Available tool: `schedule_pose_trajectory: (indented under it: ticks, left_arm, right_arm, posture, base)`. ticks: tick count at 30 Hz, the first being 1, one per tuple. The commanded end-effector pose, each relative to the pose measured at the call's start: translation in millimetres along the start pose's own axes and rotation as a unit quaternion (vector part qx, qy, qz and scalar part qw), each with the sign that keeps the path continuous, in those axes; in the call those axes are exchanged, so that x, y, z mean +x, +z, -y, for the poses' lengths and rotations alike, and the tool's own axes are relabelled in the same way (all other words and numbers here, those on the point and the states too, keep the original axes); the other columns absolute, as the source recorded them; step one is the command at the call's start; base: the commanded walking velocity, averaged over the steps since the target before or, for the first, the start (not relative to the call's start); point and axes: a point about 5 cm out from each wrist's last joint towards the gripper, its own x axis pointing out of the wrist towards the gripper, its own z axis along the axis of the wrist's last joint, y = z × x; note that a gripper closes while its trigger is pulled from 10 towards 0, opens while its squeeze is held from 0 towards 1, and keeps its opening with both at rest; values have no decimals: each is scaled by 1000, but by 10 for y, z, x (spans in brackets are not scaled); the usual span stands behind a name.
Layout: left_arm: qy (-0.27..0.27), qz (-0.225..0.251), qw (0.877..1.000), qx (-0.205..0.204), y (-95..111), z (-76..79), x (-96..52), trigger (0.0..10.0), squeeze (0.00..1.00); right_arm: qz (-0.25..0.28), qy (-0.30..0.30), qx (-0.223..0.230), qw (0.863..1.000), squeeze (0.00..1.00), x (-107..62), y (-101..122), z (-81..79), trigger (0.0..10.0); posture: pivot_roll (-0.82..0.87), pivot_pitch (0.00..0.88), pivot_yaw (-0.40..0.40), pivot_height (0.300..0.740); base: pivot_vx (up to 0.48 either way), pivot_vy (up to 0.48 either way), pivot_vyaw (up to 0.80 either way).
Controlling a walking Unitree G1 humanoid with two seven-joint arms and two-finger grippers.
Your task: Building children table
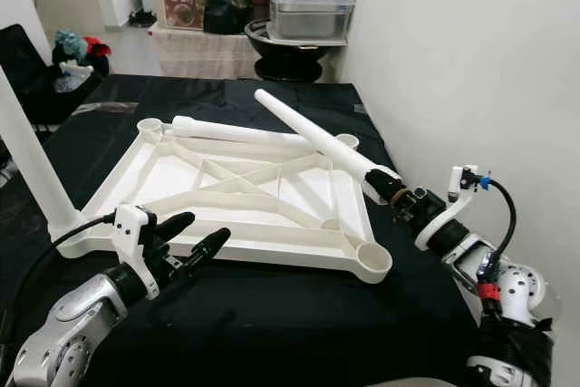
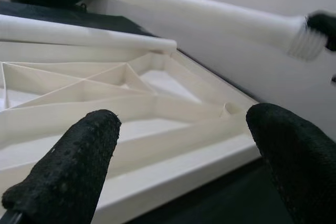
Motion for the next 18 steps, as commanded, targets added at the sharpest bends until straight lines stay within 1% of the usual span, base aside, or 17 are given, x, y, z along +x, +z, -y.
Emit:
schedule_pose_trajectory:
  ticks: [1,2,3,5,7,8,9,11,12,13,14,16,17,18]
  left_arm:
    - [15,26,998,-47,75,-79,63,10000,0]
    - [15,26,998,-47,75,-79,63,10000,0]
    - [15,59,991,-121,162,-151,160,10000,0]
    - [15,59,991,-121,162,-151,160,10000,0]
    - [12,86,974,-209,216,-221,238,10000,0]
    - [8,93,968,-235,232,-238,261,10000,0]
    - [-2,103,960,-262,257,-250,299,10000,0]
    - [-2,103,960,-262,257,-250,299,10000,0]
    - [-9,109,954,-278,275,-255,323,10000,0]
    - [-9,109,954,-278,275,-255,323,10000,0]
    - [-21,113,948,-296,284,-248,352,10000,0]
    - [-21,113,948,-296,284,-248,352,10000,0]
    - [-23,114,943,-312,266,-262,370,10000,0]
    - [-23,114,943,-312,266,-262,370,10000,0]
  right_arm:
    - [-1,35,2,999,0,43,-69,-112,0]
    - [-1,35,2,999,0,43,-69,-112,0]
    - [-4,67,12,998,0,75,-181,-200,0]
    - [-4,67,12,998,0,75,-181,-200,0]
    - [-3,104,23,994,0,114,-279,-310,0]
    - [-3,119,26,993,0,125,-310,-353,0]
    - [-13,133,30,991,0,144,-390,-403,0]
    - [-13,133,30,991,0,144,-390,-403,0]
    - [-20,142,33,989,0,155,-444,-435,0]
    - [-20,142,33,989,0,155,-444,-435,0]
    - [-31,149,38,988,0,178,-543,-479,0]
    - [-31,149,38,988,0,178,-543,-479,0]
    - [-39,162,43,985,0,195,-619,-531,0]
    - [-39,162,43,985,0,195,-619,-531,0]
  posture:
    - [68,0,-44,740]
    - [68,0,-44,740]
    - [63,0,-39,740]
    - [63,0,-39,740]
    - [60,0,-36,740]
    - [60,0,-36,740]
    - [52,0,-29,740]
    - [52,0,-29,740]
    - [52,0,-29,740]
    - [52,0,-29,740]
    - [47,0,-26,740]
    - [47,0,-26,740]
    - [47,0,-26,740]
    - [47,0,-26,740]
  base:
    - [0,0,0]
    - [0,0,0]
    - [0,0,0]
    - [0,0,0]
    - [0,0,0]
    - [0,0,0]
    - [0,0,0]
    - [0,0,0]
    - [0,0,0]
    - [0,0,0]
    - [0,0,0]
    - [0,0,0]
    - [0,0,0]
    - [0,0,0]
